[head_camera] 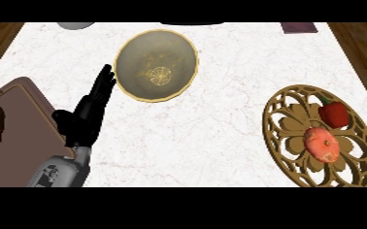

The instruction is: Pick the squash from the placemat and place it in the bowl

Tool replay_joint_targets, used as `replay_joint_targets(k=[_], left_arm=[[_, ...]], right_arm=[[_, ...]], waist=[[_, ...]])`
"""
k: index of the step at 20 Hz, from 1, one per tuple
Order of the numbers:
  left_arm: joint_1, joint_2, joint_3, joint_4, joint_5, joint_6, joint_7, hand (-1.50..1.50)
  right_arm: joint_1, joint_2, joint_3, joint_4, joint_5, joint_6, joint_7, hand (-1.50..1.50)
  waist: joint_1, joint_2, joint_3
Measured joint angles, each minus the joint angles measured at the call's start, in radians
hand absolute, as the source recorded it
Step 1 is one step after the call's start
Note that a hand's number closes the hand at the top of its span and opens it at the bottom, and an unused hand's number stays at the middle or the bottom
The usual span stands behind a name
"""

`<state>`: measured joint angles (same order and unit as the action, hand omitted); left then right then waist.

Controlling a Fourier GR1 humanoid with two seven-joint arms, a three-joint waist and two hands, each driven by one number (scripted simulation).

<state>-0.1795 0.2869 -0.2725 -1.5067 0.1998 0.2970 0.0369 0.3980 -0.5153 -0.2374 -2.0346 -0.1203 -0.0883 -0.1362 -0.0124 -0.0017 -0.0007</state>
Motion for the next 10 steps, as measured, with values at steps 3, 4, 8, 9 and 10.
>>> replay_joint_targets(k=[3, 4, 8, 9, 10], left_arm=[[0.009, -0.01, -0.003, -0.006, -0.012, -0.003, -0.004, 0.0], [0.013, -0.002, 0.004, -0.013, -0.009, -0.012, -0.002, 0.0], [-0.01, -0.017, 0.007, -0.005, -0.019, -0.012, 0.017, 0.0], [-0.007, -0.009, 0.014, -0.015, -0.015, -0.022, 0.025, 0.0], [-0.002, -0.005, 0.019, -0.023, -0.014, -0.029, 0.03, 0.0]], right_arm=[[-0.018, -0.057, -0.027, -0.027, -0.031, 0.043, 0.14, -1.5], [-0.026, -0.074, -0.026, -0.037, -0.032, 0.052, 0.19, -1.5], [-0.06, -0.126, 0.007, -0.023, -0.008, 0.092, 0.34, -1.5], [-0.074, -0.135, 0.018, -0.004, 0.001, 0.104, 0.363, -1.5], [-0.08, -0.135, 0.032, 0.001, 0.011, 0.114, 0.386, -1.5]], waist=[[0.006, 0.001, 0.0], [0.009, 0.001, 0.0], [0.013, 0.003, 0.0], [0.016, 0.003, 0.0], [0.016, 0.003, 0.0]])
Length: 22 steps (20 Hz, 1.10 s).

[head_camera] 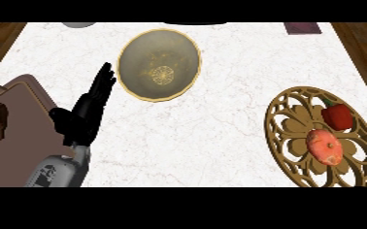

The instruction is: Pick the squash from the placemat and place it in the bowl

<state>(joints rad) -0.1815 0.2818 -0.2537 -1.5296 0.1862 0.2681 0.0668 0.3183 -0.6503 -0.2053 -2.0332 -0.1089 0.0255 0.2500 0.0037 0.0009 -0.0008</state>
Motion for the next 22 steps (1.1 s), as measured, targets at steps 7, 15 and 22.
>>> replay_joint_targets(k=[7, 15, 22], left_arm=[[0.016, -0.017, 0.034, 0.0, -0.019, -0.028, -0.006, 0.0], [0.024, -0.073, 0.05, 0.011, -0.076, -0.043, -0.015, 0.0], [0.039, -0.084, 0.091, 0.006, -0.089, -0.086, -0.012, 0.0]], right_arm=[[-0.029, 0.02, 0.025, 0.101, 0.053, 0.109, 0.028, -1.5], [-0.025, 0.106, -0.037, 0.173, 0.065, 0.22, -0.076, -1.5], [-0.008, 0.185, -0.099, 0.149, 0.03, 0.296, -0.107, -1.5]], waist=[[-0.004, -0.001, 0.001], [-0.008, -0.002, 0.001], [-0.009, -0.002, 0.001]])
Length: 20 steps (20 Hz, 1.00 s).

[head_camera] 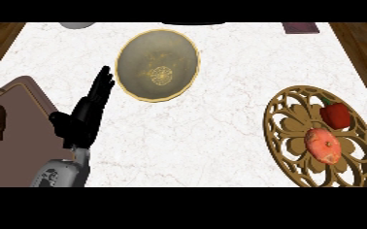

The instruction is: Pick the squash from the placemat and place it in the bowl

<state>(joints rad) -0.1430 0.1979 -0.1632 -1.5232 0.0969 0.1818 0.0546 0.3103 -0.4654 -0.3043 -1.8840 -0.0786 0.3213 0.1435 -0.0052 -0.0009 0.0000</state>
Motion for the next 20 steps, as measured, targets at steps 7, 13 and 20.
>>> replay_joint_targets(k=[7, 13, 20], left_arm=[[-0.011, -0.034, 0.017, 0.007, -0.035, -0.014, 0.008, 0.0], [-0.011, -0.059, 0.032, 0.006, -0.061, -0.032, 0.006, 0.0], [-0.008, -0.083, 0.051, -0.003, -0.095, -0.044, 0.017, 0.0]], right_arm=[[-0.024, 0.089, 0.005, 0.006, 0.02, 0.03, 0.03, -1.5], [-0.051, 0.137, -0.016, 0.086, 0.05, 0.068, -0.011, -1.5], [-0.093, 0.194, -0.01, 0.19, 0.14, 0.058, -0.088, -1.5]], waist=[[0.002, 0.0, 0.0], [0.002, 0.0, 0.0], [0.003, 0.0, 0.0]])
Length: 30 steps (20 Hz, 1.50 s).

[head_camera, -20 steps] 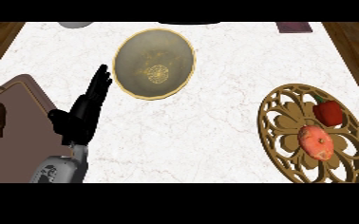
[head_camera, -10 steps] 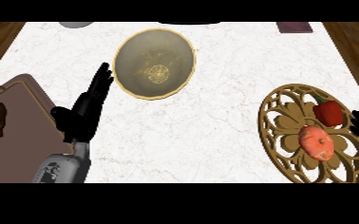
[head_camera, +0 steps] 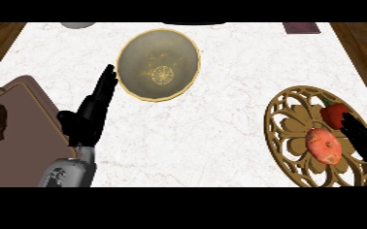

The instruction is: Pick the squash from the placemat and place it in the bowl

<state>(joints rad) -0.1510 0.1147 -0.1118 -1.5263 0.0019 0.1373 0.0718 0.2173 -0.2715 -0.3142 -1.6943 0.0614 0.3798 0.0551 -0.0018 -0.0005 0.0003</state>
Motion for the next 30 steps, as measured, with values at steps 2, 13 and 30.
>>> replay_joint_targets(k=[2, 13, 30], left_arm=[[0.008, -0.004, 0.006, 0.002, -0.006, -0.002, -0.011, 0.0], [0.009, -0.014, 0.02, -0.039, -0.015, -0.025, 0.032, 0.0], [0.009, -0.033, 0.033, -0.024, -0.032, -0.037, 0.018, 0.0]], right_arm=[[0.002, 0.001, -0.002, 0.018, 0.039, -0.011, -0.022, -1.5], [-0.075, -0.019, 0.029, 0.204, 0.235, -0.089, -0.132, -1.5], [-0.092, 0.008, 0.16, 0.211, 0.378, -0.123, -0.301, 1.5]], waist=[[0.0, 0.0, 0.0], [0.001, -0.006, -0.009], [-0.002, -0.007, -0.013]])
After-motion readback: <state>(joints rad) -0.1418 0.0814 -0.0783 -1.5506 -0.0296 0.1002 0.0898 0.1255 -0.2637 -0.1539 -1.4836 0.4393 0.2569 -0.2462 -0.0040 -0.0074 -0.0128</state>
